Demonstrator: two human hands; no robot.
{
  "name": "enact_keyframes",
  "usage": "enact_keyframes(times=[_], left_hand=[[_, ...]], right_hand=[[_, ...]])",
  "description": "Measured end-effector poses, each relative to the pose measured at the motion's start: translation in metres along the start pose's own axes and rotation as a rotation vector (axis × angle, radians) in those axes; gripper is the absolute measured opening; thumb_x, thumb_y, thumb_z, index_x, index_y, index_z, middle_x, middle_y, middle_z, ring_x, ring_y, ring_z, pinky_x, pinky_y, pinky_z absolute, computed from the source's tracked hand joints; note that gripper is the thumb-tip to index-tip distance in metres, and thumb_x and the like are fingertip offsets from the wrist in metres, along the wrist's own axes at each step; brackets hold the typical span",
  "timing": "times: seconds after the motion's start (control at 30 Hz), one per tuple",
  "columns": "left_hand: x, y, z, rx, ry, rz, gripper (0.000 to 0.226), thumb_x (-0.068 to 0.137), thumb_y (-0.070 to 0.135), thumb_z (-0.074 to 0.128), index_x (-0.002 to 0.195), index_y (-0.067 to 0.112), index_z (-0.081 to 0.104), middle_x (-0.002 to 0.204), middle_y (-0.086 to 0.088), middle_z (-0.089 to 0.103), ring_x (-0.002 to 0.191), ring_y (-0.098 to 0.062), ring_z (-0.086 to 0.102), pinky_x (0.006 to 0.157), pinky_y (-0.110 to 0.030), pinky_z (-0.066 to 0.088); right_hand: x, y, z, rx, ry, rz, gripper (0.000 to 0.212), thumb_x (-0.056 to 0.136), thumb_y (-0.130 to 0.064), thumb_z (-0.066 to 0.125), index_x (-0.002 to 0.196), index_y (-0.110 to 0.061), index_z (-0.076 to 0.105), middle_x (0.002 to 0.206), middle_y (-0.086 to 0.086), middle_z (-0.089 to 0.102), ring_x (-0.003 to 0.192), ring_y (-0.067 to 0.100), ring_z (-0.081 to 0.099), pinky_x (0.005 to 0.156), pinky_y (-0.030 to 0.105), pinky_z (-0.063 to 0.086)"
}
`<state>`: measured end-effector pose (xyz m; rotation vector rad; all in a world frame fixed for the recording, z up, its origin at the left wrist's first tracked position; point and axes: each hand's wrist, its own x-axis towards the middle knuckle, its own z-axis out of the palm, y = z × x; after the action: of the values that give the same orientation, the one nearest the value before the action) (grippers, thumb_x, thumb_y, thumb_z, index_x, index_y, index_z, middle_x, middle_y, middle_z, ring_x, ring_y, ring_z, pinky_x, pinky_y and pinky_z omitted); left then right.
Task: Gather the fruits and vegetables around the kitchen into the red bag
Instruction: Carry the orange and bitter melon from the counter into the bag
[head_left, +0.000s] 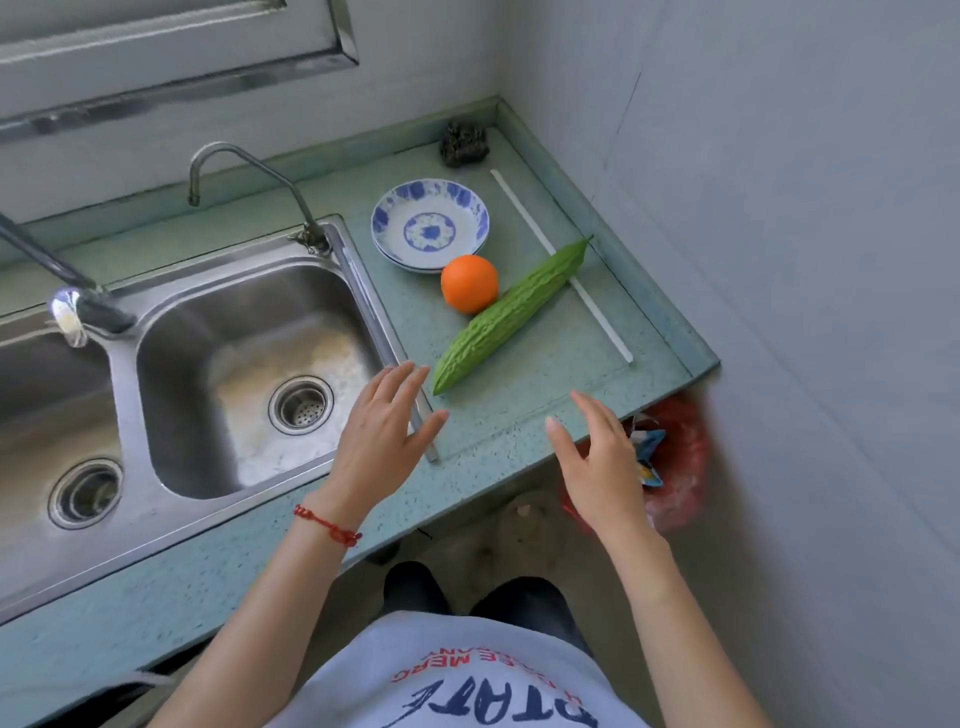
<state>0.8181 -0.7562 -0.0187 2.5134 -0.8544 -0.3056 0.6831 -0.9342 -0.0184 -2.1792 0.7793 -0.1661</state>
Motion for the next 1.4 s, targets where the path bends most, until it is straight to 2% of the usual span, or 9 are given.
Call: enact_keyframes(times=[0.13,0.27,0.47,0.63,0.8,0.87,1.03,1.3,1.4], left_hand=[[0.031,0.009,-0.003,-0.223,0.036,-0.119,0.053,0.092,0.034,0.049,0.139,0.013,0.037,0.144,-0.007,0.040,0.134,-0.021,0.031,0.107,-0.029,0.024],[0.067,0.008,-0.001,-0.530,0.030,-0.315,0.051,0.090,0.034,0.053,0.136,0.015,0.042,0.140,-0.004,0.047,0.128,-0.018,0.042,0.099,-0.027,0.032],[0.136,-0.003,0.012,-0.850,-0.029,-0.580,0.063,0.085,0.037,0.061,0.137,0.010,0.039,0.134,-0.014,0.050,0.117,-0.025,0.052,0.095,-0.034,0.044],[0.176,-0.006,0.023,-0.914,-0.035,-0.669,0.070,0.081,0.039,0.066,0.137,0.006,0.039,0.135,-0.014,0.050,0.116,-0.026,0.053,0.098,-0.042,0.045],[0.201,0.000,0.031,-0.925,0.022,-0.707,0.058,0.078,0.037,0.069,0.125,0.007,0.054,0.122,-0.009,0.058,0.107,-0.026,0.056,0.094,-0.047,0.047],[0.207,0.003,0.032,-0.902,0.035,-0.710,0.056,0.075,0.038,0.071,0.121,0.008,0.057,0.116,-0.008,0.059,0.102,-0.025,0.056,0.092,-0.047,0.048],[0.213,0.006,0.032,-0.880,0.034,-0.724,0.061,0.071,0.039,0.074,0.121,0.009,0.057,0.120,-0.010,0.059,0.102,-0.025,0.055,0.092,-0.048,0.048],[0.185,-0.019,0.006,-1.024,0.083,-0.730,0.052,0.077,0.026,0.072,0.121,0.007,0.053,0.107,-0.006,0.056,0.090,-0.020,0.058,0.082,-0.040,0.053],[0.168,-0.033,-0.005,-1.051,0.141,-0.753,0.048,0.078,0.023,0.071,0.120,0.007,0.053,0.104,-0.006,0.056,0.082,-0.015,0.057,0.077,-0.036,0.051]], right_hand=[[0.034,-0.002,-0.002,0.223,-0.011,0.110,0.052,0.090,-0.041,0.049,0.136,-0.019,0.041,0.142,-0.001,0.043,0.130,0.011,0.038,0.107,0.030,0.033],[0.059,-0.005,-0.001,0.343,-0.020,0.203,0.046,0.091,-0.037,0.049,0.133,-0.017,0.046,0.136,-0.002,0.049,0.117,0.006,0.046,0.092,0.019,0.034],[0.081,-0.004,0.008,0.436,0.036,0.294,0.045,0.091,-0.038,0.049,0.131,-0.017,0.047,0.130,-0.003,0.052,0.110,0.004,0.047,0.092,0.020,0.036],[0.089,0.001,0.013,0.460,0.071,0.353,0.044,0.090,-0.038,0.051,0.129,-0.018,0.049,0.121,-0.008,0.053,0.110,0.005,0.050,0.092,0.021,0.038],[0.101,0.005,0.016,0.520,0.100,0.440,0.041,0.091,-0.035,0.051,0.128,-0.018,0.050,0.123,-0.005,0.054,0.117,0.014,0.052,0.102,0.039,0.042],[0.107,0.003,0.017,0.536,0.099,0.458,0.041,0.091,-0.033,0.052,0.128,-0.016,0.050,0.129,0.000,0.054,0.118,0.016,0.052,0.103,0.040,0.042],[0.120,-0.003,0.023,0.543,0.066,0.482,0.042,0.092,-0.032,0.051,0.130,-0.014,0.049,0.132,0.004,0.053,0.119,0.017,0.052,0.103,0.040,0.041],[0.160,-0.024,0.041,0.499,0.016,0.521,0.050,0.089,-0.038,0.055,0.130,-0.011,0.049,0.130,0.006,0.055,0.115,0.018,0.054,0.100,0.037,0.043],[0.178,-0.034,0.053,0.421,0.032,0.550,0.052,0.087,-0.041,0.057,0.125,-0.005,0.052,0.115,0.008,0.061,0.101,0.017,0.057,0.083,0.025,0.043]])
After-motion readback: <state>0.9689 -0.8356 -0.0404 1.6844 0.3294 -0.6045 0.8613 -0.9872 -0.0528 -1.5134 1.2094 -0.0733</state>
